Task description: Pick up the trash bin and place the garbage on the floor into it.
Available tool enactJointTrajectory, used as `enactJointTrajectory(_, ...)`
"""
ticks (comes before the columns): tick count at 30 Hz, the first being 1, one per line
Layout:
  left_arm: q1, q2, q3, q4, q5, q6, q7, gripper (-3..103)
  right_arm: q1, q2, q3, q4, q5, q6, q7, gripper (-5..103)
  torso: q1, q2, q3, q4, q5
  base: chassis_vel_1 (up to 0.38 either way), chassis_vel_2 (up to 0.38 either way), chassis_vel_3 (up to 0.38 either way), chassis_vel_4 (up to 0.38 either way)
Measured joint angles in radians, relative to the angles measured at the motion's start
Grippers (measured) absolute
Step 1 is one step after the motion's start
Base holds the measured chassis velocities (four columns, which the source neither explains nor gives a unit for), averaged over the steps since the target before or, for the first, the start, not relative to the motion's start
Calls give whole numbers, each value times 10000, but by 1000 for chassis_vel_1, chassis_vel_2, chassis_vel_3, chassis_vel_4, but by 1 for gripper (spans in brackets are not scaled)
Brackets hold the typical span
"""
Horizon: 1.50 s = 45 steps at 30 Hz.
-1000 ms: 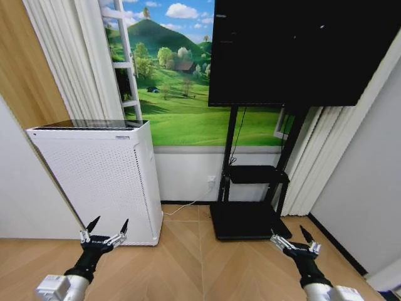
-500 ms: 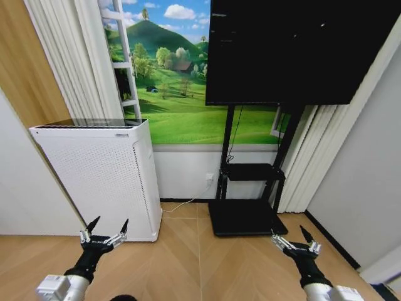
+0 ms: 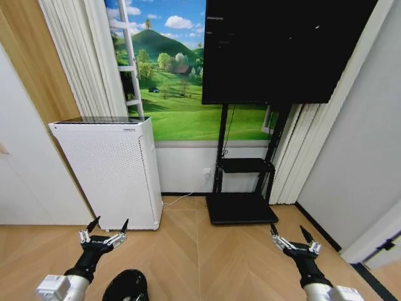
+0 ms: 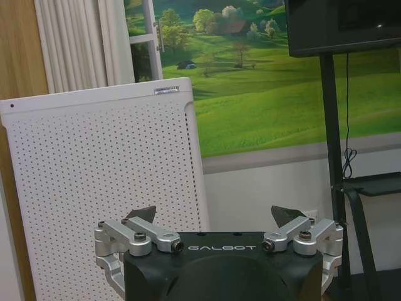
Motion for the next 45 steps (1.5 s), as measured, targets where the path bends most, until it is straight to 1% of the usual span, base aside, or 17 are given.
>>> enactJointTrajectory(1,0,0,0,0,0,0,-1,100,0,0,0,0,0,0,0,100,0,0,0,-4,-3,110,-91,-117,111)
enactJointTrajectory(8,0,0,0,0,0,0,0,100,0,0,0,0,0,0,1,100,0,0,0,-5,-1,141,-140,-146,137)
enactJointTrajectory(12,0,0,0,0,0,0,0,100,1,0,0,0,0,0,0,100,1,-1,0,0,-6,169,-166,-170,170)
enactJointTrajectory(16,0,0,0,0,0,0,0,100,0,0,0,0,0,0,0,100,-1,0,-1,-1,2,175,-164,-166,165)
enactJointTrajectory(17,0,0,0,0,0,0,0,100,0,0,0,0,0,0,0,100,0,-1,0,-1,-2,169,-185,-156,150)
enactJointTrajectory(21,0,1,0,0,0,0,0,100,0,0,1,0,0,0,0,100,0,0,-1,-5,0,160,-160,-162,150)
enactJointTrajectory(22,0,0,0,0,0,0,0,100,0,0,1,0,0,0,0,100,0,0,-1,-3,-8,152,-171,-148,165)
enactJointTrajectory(25,0,0,0,0,0,0,0,100,0,0,0,0,0,0,0,100,0,-1,-1,0,1,162,-162,-156,168)
enactJointTrajectory(27,0,0,0,0,0,-1,0,100,0,0,0,0,0,0,0,100,-1,0,-1,-1,-4,154,-176,-184,148)
enactJointTrajectory(30,1,0,0,0,0,0,0,100,-2,0,0,0,0,0,0,100,-4,1,-3,-5,-1,110,-167,-162,118)
enactJointTrajectory(33,1,0,0,0,0,0,0,100,-2,0,0,0,0,0,1,100,-5,3,-3,-5,-2,74,-36,-71,50)
enactJointTrajectory(34,1,-1,0,0,0,0,0,100,-1,0,0,0,0,0,0,100,-5,3,-3,-2,-5,0,0,0,0)
enactJointTrajectory(45,-1,0,0,0,0,0,0,100,0,0,0,0,0,0,0,100,2,-2,0,-3,-2,-16,23,17,-27)
